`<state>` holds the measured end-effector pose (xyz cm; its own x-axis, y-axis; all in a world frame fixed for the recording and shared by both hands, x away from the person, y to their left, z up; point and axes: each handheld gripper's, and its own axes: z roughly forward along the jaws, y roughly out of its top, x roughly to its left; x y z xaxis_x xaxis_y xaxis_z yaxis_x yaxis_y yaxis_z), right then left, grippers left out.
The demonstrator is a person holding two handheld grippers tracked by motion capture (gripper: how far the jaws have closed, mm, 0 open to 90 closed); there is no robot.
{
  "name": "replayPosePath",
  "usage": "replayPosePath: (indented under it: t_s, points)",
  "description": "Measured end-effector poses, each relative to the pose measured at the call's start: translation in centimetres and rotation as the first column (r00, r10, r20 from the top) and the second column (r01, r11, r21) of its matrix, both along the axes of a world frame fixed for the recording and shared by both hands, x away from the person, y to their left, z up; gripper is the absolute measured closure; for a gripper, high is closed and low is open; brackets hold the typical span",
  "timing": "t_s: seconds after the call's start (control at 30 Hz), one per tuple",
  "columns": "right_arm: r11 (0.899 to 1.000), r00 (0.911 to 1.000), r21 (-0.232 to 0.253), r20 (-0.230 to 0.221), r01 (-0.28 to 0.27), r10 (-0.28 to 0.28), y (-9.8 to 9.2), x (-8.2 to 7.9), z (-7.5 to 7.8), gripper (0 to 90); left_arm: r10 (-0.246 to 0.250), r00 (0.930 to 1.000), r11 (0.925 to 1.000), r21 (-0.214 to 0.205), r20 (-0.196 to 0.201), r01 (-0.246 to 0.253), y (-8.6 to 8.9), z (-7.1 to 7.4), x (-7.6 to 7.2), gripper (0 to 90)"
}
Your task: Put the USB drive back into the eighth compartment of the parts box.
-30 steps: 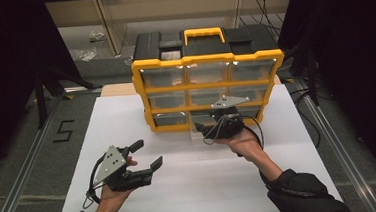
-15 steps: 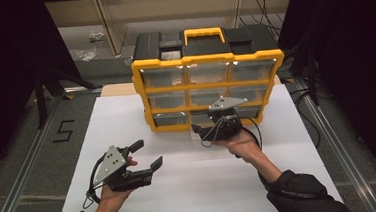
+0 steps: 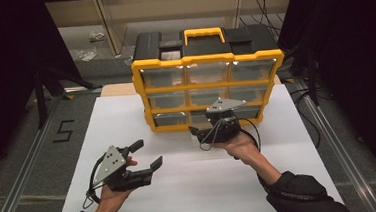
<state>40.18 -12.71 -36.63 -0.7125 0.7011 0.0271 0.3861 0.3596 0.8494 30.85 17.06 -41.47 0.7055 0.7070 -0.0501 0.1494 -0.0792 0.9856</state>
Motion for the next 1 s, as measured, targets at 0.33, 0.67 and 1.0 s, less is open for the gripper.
replayPosePath:
  t_s: [0.33,0.67,1.0]
  points:
    - [1.0,0.9999,0.02,-0.003,-0.017,0.017,0.0,-0.4,0.3,23.9,0.001,1.0,1.0,0.001,0.0,-0.001,0.0,0.0,0.0,18.8]
    - [0.999,0.9994,0.025,-0.002,-0.035,0.035,0.2,-1.0,0.2,23.6,0.0,1.0,1.0,-0.001,0.001,0.0,0.0,0.0,0.0,18.8]
    - [0.998,0.9988,0.028,-0.002,-0.048,0.048,0.2,-1.4,0.0,23.4,0.0,1.0,1.0,-0.002,0.003,0.0,0.0,0.0,0.0,18.8]
